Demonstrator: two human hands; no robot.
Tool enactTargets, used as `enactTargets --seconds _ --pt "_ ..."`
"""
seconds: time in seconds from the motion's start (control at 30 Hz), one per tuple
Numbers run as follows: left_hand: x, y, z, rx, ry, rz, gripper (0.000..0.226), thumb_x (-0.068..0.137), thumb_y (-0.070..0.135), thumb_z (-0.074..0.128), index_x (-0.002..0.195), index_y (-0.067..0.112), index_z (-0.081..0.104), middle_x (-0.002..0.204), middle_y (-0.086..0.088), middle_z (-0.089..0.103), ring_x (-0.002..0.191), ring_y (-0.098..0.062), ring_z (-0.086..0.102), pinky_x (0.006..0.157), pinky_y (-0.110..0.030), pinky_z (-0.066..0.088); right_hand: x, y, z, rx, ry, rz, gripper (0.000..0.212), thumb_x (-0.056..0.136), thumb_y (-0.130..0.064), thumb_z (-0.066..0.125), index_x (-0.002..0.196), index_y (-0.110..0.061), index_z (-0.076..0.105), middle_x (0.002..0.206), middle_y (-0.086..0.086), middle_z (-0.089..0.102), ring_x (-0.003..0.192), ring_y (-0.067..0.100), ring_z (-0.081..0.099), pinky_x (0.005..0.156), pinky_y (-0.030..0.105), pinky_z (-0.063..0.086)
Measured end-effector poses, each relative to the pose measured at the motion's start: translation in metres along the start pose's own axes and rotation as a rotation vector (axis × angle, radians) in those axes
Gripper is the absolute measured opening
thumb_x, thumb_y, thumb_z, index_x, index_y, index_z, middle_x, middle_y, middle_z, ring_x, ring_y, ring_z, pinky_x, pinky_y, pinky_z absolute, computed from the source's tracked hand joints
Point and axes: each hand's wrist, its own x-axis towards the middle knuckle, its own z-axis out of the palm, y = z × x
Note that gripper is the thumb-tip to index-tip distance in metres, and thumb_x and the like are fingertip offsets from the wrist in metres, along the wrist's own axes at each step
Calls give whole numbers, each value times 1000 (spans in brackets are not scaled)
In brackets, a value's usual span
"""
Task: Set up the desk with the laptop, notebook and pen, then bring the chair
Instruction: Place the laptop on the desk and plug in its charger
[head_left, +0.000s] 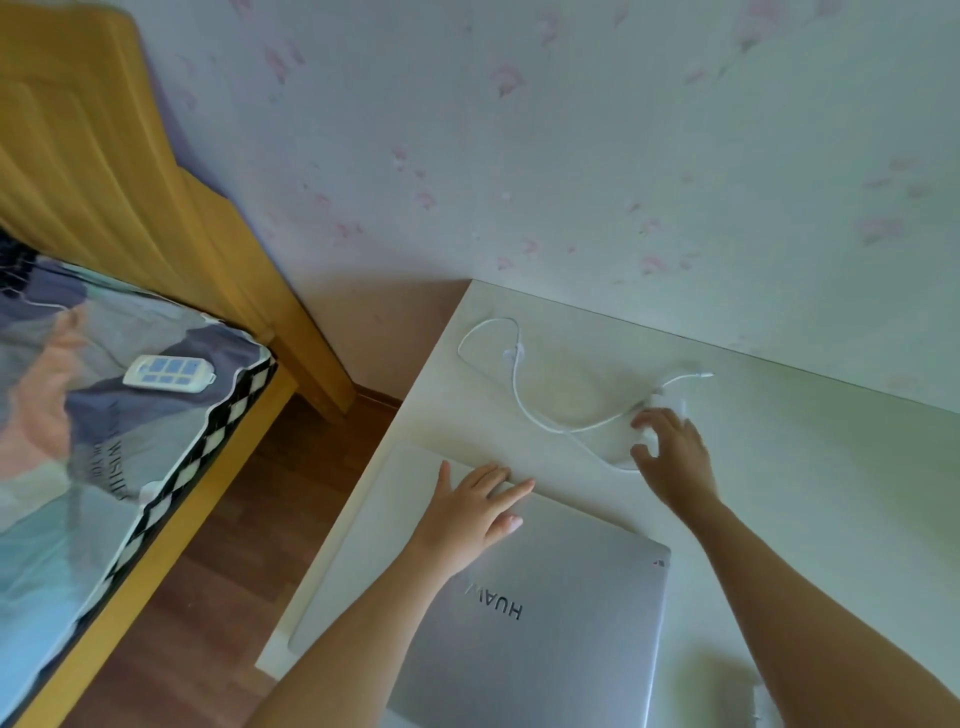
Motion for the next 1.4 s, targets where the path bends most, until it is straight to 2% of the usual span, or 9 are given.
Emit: enactTargets --seconds 0.1,0.2,0.3,0.4,0.6,0.8,1.03,1.27,1.4 --pt "1 3 -6 -61 33 -22 48 99 45 28 145 34 25 148 1 36 141 -17 24 111 -60 16 -1 -18 6 218 171 125 22 75 -9 64 94 -16 58 112 5 55 91 31 58 80 42 48" --pt "4 4 -13 -139 149 -68 38 99 39 36 131 21 47 130 1 53 124 -18 46 105 -48 32 4 -28 5 272 204 305 36 77 -10 68 109 -11 51 125 12 41 75 32 58 72 40 50" --pt "20 6 -27 -150 398 -48 23 93 33 49 104 15 59 101 1 61 93 -19 58 75 -32 45 12 -31 10 221 143 371 61 76 -17 73 127 -10 41 135 15 35 98 40 57 81 45 49" --pt "54 13 -43 -155 503 -34 22 84 26 59 104 16 58 101 1 60 92 -21 56 72 -33 45 18 -34 14 195 131 383 69 78 -25 73 134 -9 37 137 19 38 115 40 45 89 46 43" --pt "127 42 -46 -468 131 -242 43 88 28 60 127 12 48 126 -9 50 114 -28 48 88 -41 43 24 -38 24 138 174 344 53 83 -20 64 131 -15 42 132 16 45 115 38 43 83 44 44" --pt "166 63 -40 -443 227 -260 34 87 25 63 116 10 54 116 -12 56 105 -32 53 82 -41 46 24 -35 28 52 157 314 56 84 -33 64 135 -24 43 138 12 43 119 35 44 85 44 46" --pt "165 64 -42 -341 233 -223 17 88 -1 47 101 2 57 101 -19 58 92 -39 59 75 -41 47 19 -33 21 152 156 257 62 78 -17 64 136 -23 44 133 11 50 115 34 49 85 39 44" --pt "122 29 -69 -600 390 -369 21 95 23 51 106 9 63 107 -9 53 88 -27 61 71 -26 41 -8 -72 10 334 237 85 69 76 -12 68 138 -22 39 129 9 55 104 33 53 83 42 49" --pt "79 -4 -95 -807 425 -453 28 92 34 52 100 12 68 100 -6 64 88 -23 61 76 -30 47 -21 -118 -1 409 223 -47 64 80 -13 67 136 -25 38 126 7 57 102 30 56 83 39 50"
